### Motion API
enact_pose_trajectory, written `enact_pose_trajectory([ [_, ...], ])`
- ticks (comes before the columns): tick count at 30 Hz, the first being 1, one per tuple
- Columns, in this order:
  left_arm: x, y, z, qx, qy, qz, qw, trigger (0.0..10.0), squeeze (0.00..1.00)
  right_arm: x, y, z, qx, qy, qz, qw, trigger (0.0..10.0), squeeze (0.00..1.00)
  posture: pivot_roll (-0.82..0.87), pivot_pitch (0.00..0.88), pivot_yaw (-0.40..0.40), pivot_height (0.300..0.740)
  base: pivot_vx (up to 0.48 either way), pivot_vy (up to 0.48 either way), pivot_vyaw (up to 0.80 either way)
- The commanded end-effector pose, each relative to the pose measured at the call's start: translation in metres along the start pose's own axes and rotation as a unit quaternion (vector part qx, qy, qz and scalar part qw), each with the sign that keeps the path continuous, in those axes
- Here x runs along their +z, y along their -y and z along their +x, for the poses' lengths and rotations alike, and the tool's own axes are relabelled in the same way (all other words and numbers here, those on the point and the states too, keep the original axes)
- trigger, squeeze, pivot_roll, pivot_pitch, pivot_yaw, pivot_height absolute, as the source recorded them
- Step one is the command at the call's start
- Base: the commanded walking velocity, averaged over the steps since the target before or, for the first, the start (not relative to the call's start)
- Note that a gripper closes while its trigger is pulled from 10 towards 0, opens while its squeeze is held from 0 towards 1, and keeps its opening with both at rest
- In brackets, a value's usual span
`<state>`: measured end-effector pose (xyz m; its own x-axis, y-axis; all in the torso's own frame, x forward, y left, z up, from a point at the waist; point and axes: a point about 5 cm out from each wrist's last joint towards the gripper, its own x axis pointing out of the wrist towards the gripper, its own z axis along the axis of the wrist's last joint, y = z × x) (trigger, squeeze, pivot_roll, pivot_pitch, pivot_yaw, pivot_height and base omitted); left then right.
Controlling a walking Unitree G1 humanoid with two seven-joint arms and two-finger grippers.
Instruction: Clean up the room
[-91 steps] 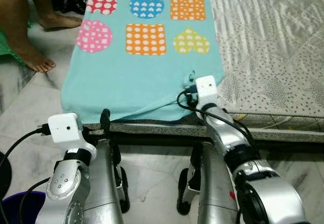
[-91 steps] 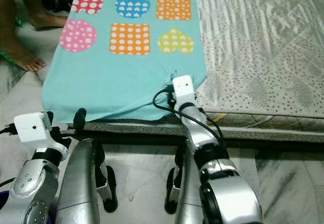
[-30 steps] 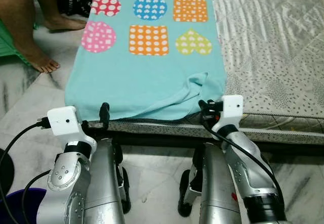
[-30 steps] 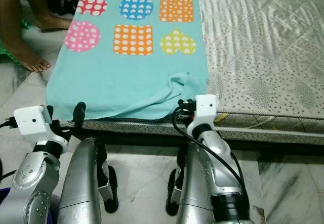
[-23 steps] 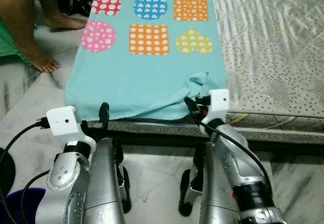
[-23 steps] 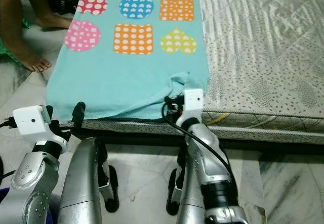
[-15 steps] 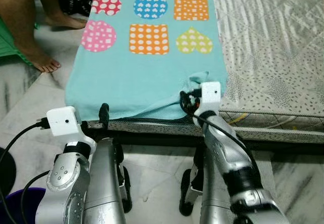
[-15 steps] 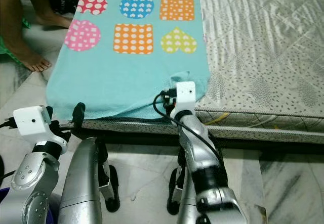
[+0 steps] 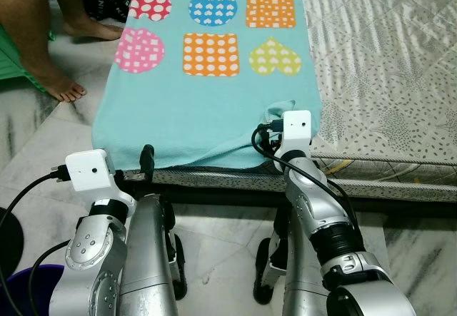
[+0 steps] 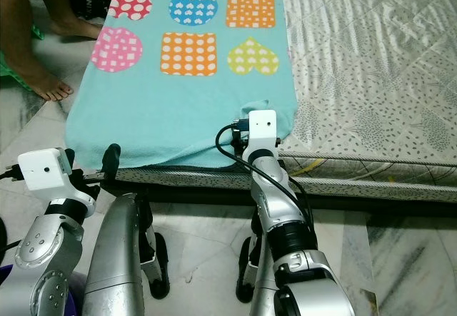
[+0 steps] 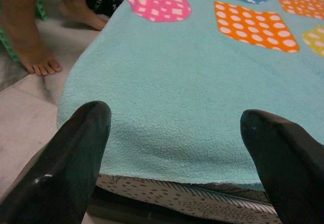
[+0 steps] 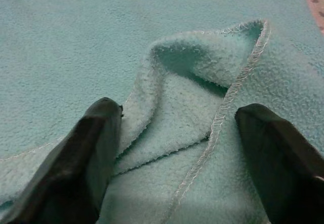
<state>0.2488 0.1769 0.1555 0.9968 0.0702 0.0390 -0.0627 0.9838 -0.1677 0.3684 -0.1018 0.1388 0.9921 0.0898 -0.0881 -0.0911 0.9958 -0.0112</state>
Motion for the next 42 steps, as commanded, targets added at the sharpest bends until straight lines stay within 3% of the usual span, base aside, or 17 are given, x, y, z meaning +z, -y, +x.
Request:
enact_pose_trajectory([
  [1, -0.002, -0.002, -0.004, 0.004, -0.010, 0.006, 1.000, 10.0, 0.00, -0.006, 0.001, -0.001, -0.002, -0.010, 0.001, 1.000, 10.0, 0.80, 0.18, 0.367, -0.021, 0.530, 0.000, 0.000, 0.00],
  [20, -0.002, -0.002, -0.004, 0.004, -0.010, 0.006, 1.000, 10.0, 0.00, -0.006, 0.001, -0.001, -0.002, -0.010, 0.001, 1.000, 10.0, 0.80, 0.18, 0.367, -0.021, 0.530, 0.000, 0.000, 0.00],
  [21, -0.002, -0.002, -0.002, 0.003, -0.009, 0.006, 1.000, 10.0, 0.00, -0.013, 0.012, 0.003, -0.034, -0.022, -0.021, 0.999, 5.1, 0.00, 0.17, 0.348, -0.018, 0.530, 0.000, 0.000, 0.00],
  [22, -0.002, -0.001, -0.001, 0.002, -0.009, 0.005, 1.000, 10.0, 0.00, -0.016, 0.020, 0.004, -0.054, -0.029, -0.033, 0.998, 5.1, 0.00, 0.17, 0.348, -0.018, 0.530, 0.000, 0.000, 0.00],
  [23, -0.002, -0.001, -0.001, 0.001, -0.009, 0.005, 1.000, 10.0, 0.00, -0.019, 0.026, 0.005, -0.067, -0.034, -0.041, 0.996, 10.0, 0.00, 0.17, 0.346, -0.018, 0.530, 0.000, 0.000, 0.00],
  [29, -0.003, 0.000, 0.000, -0.001, -0.009, 0.005, 1.000, 10.0, 0.00, -0.018, 0.030, 0.005, -0.073, -0.032, -0.042, 0.996, 10.0, 0.00, 0.17, 0.343, -0.018, 0.530, 0.000, 0.000, 0.00],
  [30, -0.003, 0.001, 0.000, -0.002, -0.008, 0.005, 1.000, 10.0, 0.00, -0.017, 0.031, 0.005, -0.074, -0.031, -0.041, 0.996, 0.0, 0.00, 0.17, 0.342, -0.018, 0.530, 0.000, 0.000, 0.00],
  [38, -0.003, 0.002, 0.000, -0.003, -0.008, 0.004, 1.000, 10.0, 0.00, -0.018, 0.032, 0.007, -0.077, -0.028, -0.043, 0.996, 0.0, 0.00, 0.17, 0.340, -0.022, 0.530, 0.000, 0.000, 0.00],
  [39, -0.003, 0.001, 0.000, -0.003, -0.008, 0.004, 1.000, 10.0, 0.00, -0.018, 0.033, 0.007, -0.076, -0.026, -0.043, 0.996, 0.6, 0.00, 0.17, 0.339, -0.023, 0.530, 0.000, 0.000, 0.00],
  [40, -0.003, 0.001, 0.000, -0.003, -0.008, 0.004, 1.000, 10.0, 0.00, -0.018, 0.033, 0.007, -0.075, -0.025, -0.042, 0.996, 0.6, 0.00, 0.17, 0.339, -0.023, 0.530, 0.000, 0.000, 0.00],
  [41, -0.002, 0.001, 0.000, -0.002, -0.008, 0.005, 1.000, 10.0, 0.00, -0.017, 0.033, 0.006, -0.071, -0.024, -0.042, 0.996, 1.8, 0.00, 0.17, 0.338, -0.023, 0.530, 0.000, 0.000, 0.00],
  [42, -0.002, 0.000, 0.000, -0.001, -0.007, 0.005, 1.000, 10.0, 0.00, -0.017, 0.033, 0.006, -0.065, -0.024, -0.041, 0.997, 4.3, 0.00, 0.17, 0.337, -0.025, 0.530, 0.000, 0.000, 0.00],
])
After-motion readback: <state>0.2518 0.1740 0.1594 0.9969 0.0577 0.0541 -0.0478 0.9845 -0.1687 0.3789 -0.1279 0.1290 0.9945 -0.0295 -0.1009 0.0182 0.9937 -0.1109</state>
